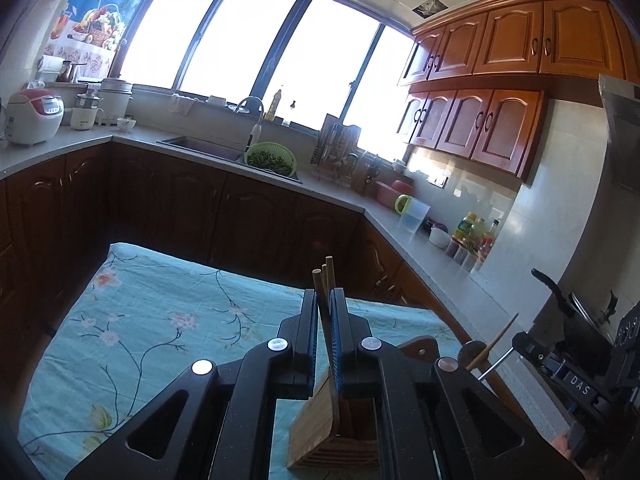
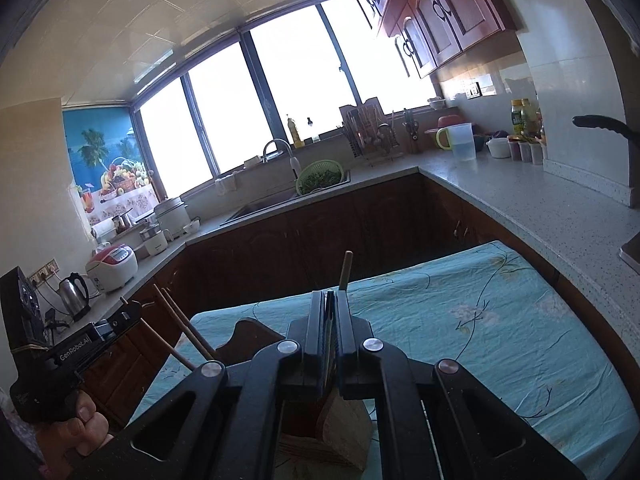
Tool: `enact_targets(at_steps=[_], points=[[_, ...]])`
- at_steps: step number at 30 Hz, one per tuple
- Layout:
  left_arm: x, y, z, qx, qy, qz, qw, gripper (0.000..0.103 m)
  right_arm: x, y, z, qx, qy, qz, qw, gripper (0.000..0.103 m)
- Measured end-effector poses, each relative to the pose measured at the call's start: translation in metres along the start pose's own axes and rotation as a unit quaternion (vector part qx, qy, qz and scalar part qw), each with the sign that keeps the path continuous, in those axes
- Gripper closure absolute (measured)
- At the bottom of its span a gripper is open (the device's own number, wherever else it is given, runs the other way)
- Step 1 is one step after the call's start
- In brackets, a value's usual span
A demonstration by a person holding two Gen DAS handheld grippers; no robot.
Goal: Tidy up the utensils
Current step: 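Lower both chopsticks into the holder slots and open both tools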
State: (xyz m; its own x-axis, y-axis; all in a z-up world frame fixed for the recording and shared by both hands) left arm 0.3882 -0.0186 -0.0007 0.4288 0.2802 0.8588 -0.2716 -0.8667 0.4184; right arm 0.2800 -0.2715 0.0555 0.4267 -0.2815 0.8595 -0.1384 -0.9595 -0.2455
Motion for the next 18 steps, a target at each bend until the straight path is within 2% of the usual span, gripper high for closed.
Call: enact_targets(at_steps=[8, 16, 18], points=[[0.011, -0.004, 0.002, -0.003, -0.013, 0.003, 0.9999, 0.098, 0.003, 0.001, 0.002, -0.002, -0.008, 0.005, 1.000, 0.099], [0.009, -0.010, -0.007, -0.001, -0.026, 0.006, 0.9996, 0.098, 0.003, 0.002, 0.003, -0.004, -0.011, 0.008, 1.000, 0.098], [0.007, -0.009, -0.006, -0.003, -0.033, 0.004, 0.9994, 0.098, 0.003, 0.002, 0.004, -0.003, -0.012, 0.008, 1.000, 0.096]])
Point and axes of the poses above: each gripper's, at about its wrist camera, not at the fingertips, and z roughly the way its jaws point, y to its right, x to its top, the point moved 5 cm from there along z, roughly the way its jaws point, and after that the axes turned 8 degrees about -x, right-handed, at the moved point
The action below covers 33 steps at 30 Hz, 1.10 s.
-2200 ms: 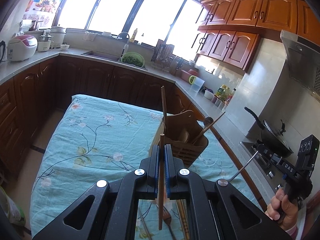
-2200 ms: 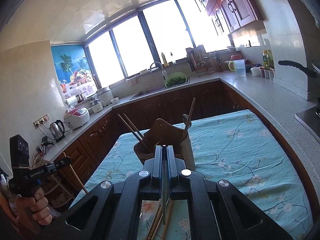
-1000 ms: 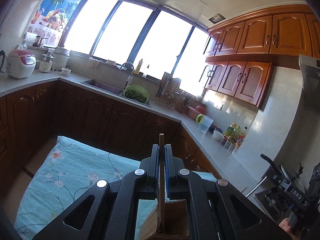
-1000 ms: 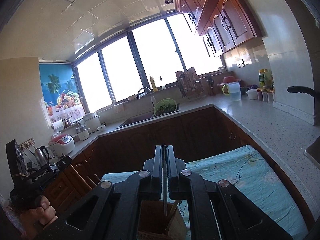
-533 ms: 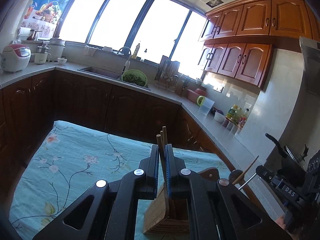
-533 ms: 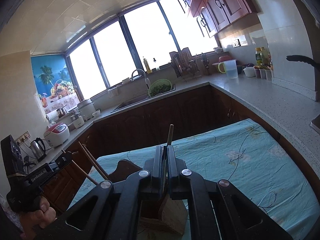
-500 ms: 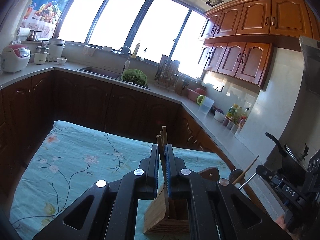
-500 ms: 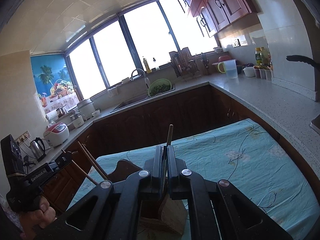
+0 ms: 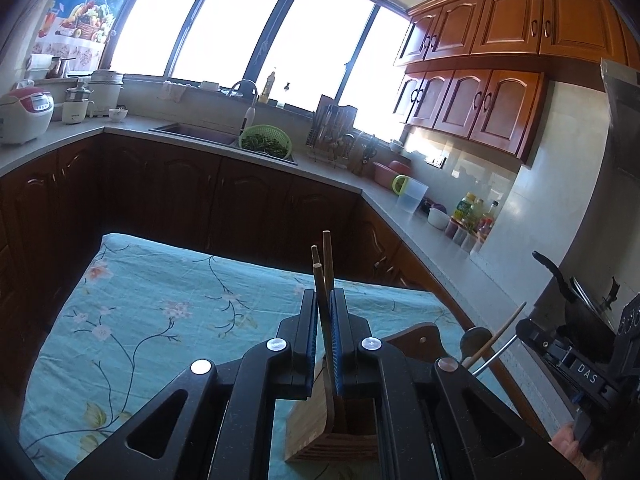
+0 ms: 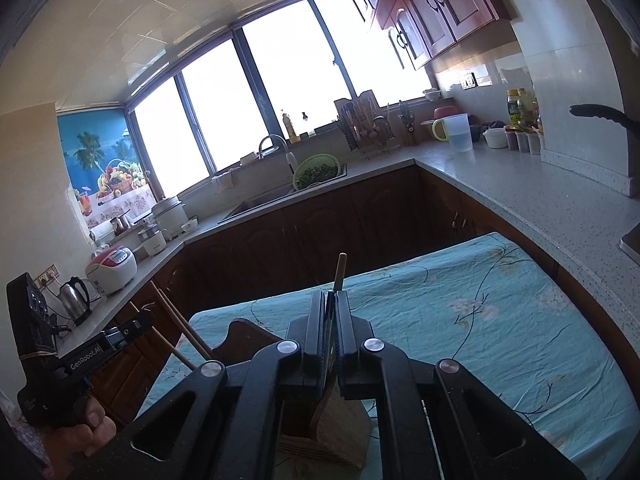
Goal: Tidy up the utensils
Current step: 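Lower both chopsticks into the holder slots and open both tools, then move both tools back down to the fork and chopsticks on the cloth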
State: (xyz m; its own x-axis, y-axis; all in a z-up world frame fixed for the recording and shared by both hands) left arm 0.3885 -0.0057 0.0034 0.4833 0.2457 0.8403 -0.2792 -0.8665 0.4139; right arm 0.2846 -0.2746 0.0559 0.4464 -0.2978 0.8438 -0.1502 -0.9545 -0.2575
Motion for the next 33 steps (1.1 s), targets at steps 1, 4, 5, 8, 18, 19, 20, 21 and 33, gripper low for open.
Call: enact_targets(at_steps=[1, 4, 5, 8, 18, 19, 20, 21, 33], points=[[0.000, -0.001, 0.000, -0.001, -0.003, -0.002, 1.0000, 0.098, 0.000, 0.000, 0.000, 0.001, -0.001, 0.001, 1.000, 0.094], [0.002, 0.000, -0.004, 0.007, -0.007, -0.009, 0.9999, 0.083, 0.000, 0.002, -0.004, 0.004, 0.001, 0.007, 1.000, 0.087], [0.002, -0.001, -0.007, 0.006, -0.004, -0.013, 0.9999, 0.073, 0.001, 0.003, -0.007, 0.006, 0.005, 0.011, 1.000, 0.070], [0.003, -0.001, -0.016, 0.012, -0.001, -0.023, 0.9997, 0.050, 0.004, 0.008, -0.019, 0.021, 0.022, 0.029, 0.999, 0.029], [-0.027, -0.006, -0.082, 0.031, 0.002, -0.036, 0.9989, 0.026, -0.016, 0.019, -0.066, 0.037, 0.038, 0.049, 0.997, 0.003], [-0.032, -0.006, -0.090, 0.033, 0.000, -0.038, 0.9987, 0.025, -0.022, 0.020, -0.070, 0.038, 0.034, 0.049, 0.997, 0.003], [-0.037, -0.007, -0.098, 0.037, -0.003, -0.041, 0.9985, 0.025, -0.028, 0.020, -0.073, 0.040, 0.028, 0.050, 0.998, 0.003], [-0.043, -0.009, -0.107, 0.041, -0.006, -0.045, 0.9981, 0.025, -0.033, 0.020, -0.076, 0.042, 0.021, 0.049, 0.998, 0.003], [-0.100, -0.007, -0.184, 0.069, -0.054, -0.080, 0.9930, 0.025, -0.100, 0.019, -0.104, 0.029, -0.037, 0.034, 0.998, 0.003]])
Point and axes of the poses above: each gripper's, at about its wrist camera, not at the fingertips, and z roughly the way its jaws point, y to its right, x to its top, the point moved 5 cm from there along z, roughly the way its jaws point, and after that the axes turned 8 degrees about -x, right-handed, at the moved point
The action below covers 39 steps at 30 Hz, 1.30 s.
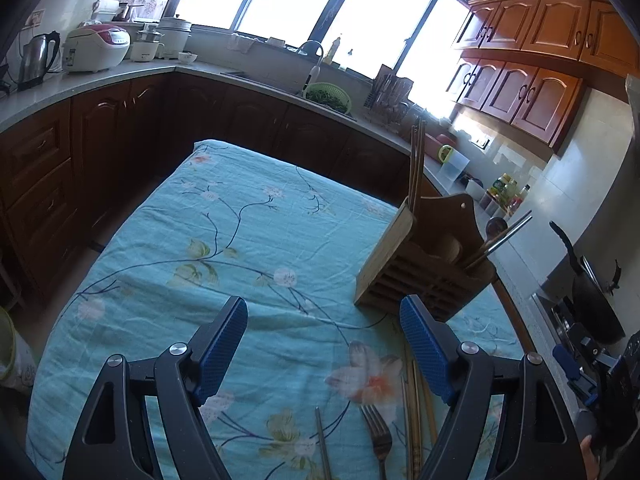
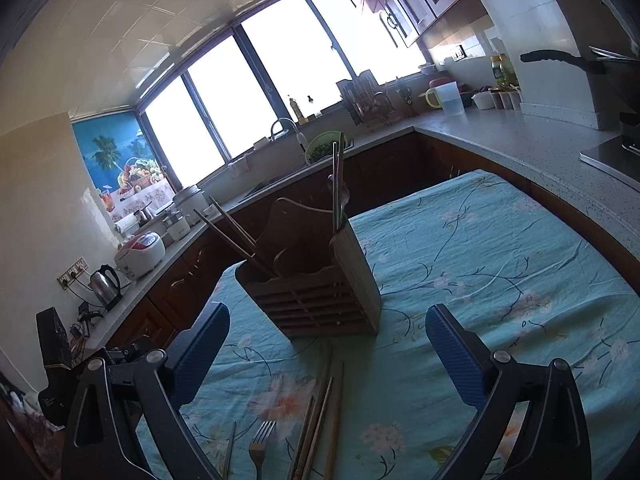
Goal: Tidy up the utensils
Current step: 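Move both tools back down to the fork and chopsticks on the cloth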
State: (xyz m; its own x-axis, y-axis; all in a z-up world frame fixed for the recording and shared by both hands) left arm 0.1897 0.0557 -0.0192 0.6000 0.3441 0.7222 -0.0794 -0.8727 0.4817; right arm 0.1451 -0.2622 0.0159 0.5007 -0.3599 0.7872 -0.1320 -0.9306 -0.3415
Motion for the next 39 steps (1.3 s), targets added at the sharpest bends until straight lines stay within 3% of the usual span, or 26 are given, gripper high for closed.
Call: enact_targets(at_steps=[17, 24, 32, 36, 39], points=[[-0.050, -0.002, -0.031, 0.031, -0.070, -0.003, 0.9970, 0.025, -0.061, 0.007, -0.010, -0.027, -0.046, -0.027, 0.998, 0.003], [-0.057, 0.021, -0.019, 0.000, -0.101, 0.016, 0.9947, 0.025, -0.070, 0.001, -0.001, -0.030, -0.066, -0.044, 0.996, 0.007], [-0.066, 0.043, 0.019, -0.029, -0.157, 0.039, 0.9863, 0.030, -0.077, 0.000, 0.028, -0.028, -0.112, -0.058, 0.992, 0.047], [-0.072, 0.055, 0.045, -0.029, -0.193, 0.058, 0.9791, 0.046, -0.078, -0.001, 0.047, -0.022, -0.137, -0.061, 0.988, 0.056], [-0.076, 0.059, 0.061, -0.025, -0.213, 0.065, 0.9745, 0.049, -0.079, -0.004, 0.062, -0.019, -0.152, -0.069, 0.986, 0.062]])
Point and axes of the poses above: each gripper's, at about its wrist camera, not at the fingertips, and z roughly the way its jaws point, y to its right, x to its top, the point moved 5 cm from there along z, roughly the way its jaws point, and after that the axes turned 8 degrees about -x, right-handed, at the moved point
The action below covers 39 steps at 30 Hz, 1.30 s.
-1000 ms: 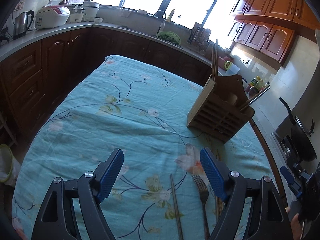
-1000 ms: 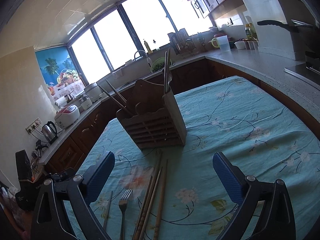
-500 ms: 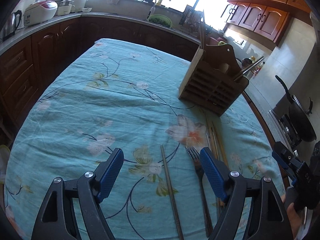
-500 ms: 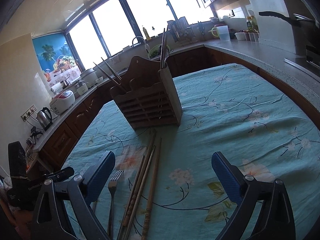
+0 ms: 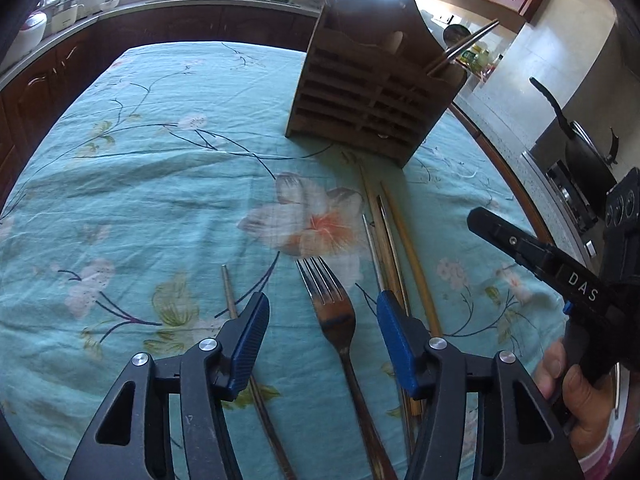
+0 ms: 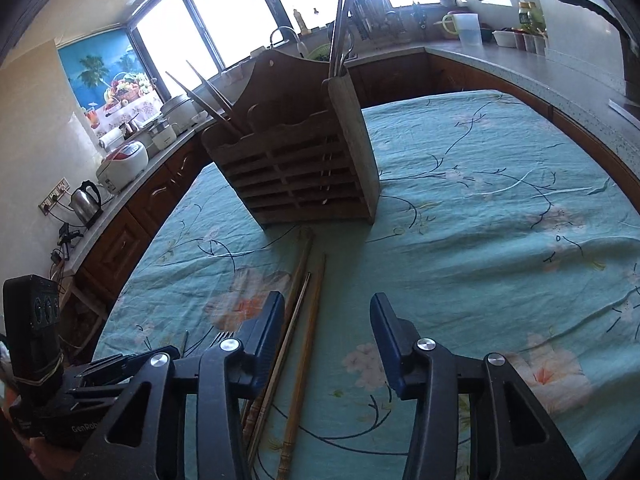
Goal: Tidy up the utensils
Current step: 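Move both tools back down to the fork and chopsticks on the cloth, then close the left tool on the steel fork while the right tool grasps a wooden chopstick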
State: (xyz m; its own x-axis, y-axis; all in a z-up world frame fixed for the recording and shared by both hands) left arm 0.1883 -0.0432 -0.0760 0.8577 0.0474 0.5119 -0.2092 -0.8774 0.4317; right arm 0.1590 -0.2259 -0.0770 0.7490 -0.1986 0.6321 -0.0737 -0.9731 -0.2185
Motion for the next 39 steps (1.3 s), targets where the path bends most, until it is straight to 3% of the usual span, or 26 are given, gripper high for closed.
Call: enact_targets(at_steps=[4, 9, 14, 21, 23, 29, 39], points=[[0.003, 0.001, 0.020, 0.005, -0.025, 0.001, 0.9997, 0.061, 0.005, -0.007, 0.022, -0.001, -0.020, -0.017, 1.000, 0.068], [0.008, 0.001, 0.029, 0.008, -0.024, 0.014, 0.9996, 0.074, 0.011, -0.014, 0.049, -0.017, -0.045, -0.041, 0.998, 0.075], [0.011, -0.001, 0.034, 0.002, -0.020, 0.023, 0.9995, 0.075, 0.013, -0.021, 0.076, -0.035, -0.072, -0.072, 0.994, 0.083], [0.012, -0.003, 0.035, -0.007, -0.014, 0.018, 0.9997, 0.077, 0.013, -0.036, 0.084, -0.081, -0.061, -0.148, 0.984, 0.085], [0.012, -0.003, 0.035, -0.009, -0.012, 0.015, 0.9998, 0.077, 0.012, -0.038, 0.084, -0.079, -0.061, -0.153, 0.983, 0.094], [0.010, -0.010, 0.030, -0.025, -0.013, -0.004, 0.9996, 0.082, 0.010, -0.023, 0.064, -0.035, -0.060, -0.096, 0.993, 0.098], [0.012, -0.001, -0.006, -0.040, 0.025, 0.005, 0.9989, 0.084, 0.024, -0.001, -0.017, 0.004, 0.009, -0.026, 1.000, 0.098]])
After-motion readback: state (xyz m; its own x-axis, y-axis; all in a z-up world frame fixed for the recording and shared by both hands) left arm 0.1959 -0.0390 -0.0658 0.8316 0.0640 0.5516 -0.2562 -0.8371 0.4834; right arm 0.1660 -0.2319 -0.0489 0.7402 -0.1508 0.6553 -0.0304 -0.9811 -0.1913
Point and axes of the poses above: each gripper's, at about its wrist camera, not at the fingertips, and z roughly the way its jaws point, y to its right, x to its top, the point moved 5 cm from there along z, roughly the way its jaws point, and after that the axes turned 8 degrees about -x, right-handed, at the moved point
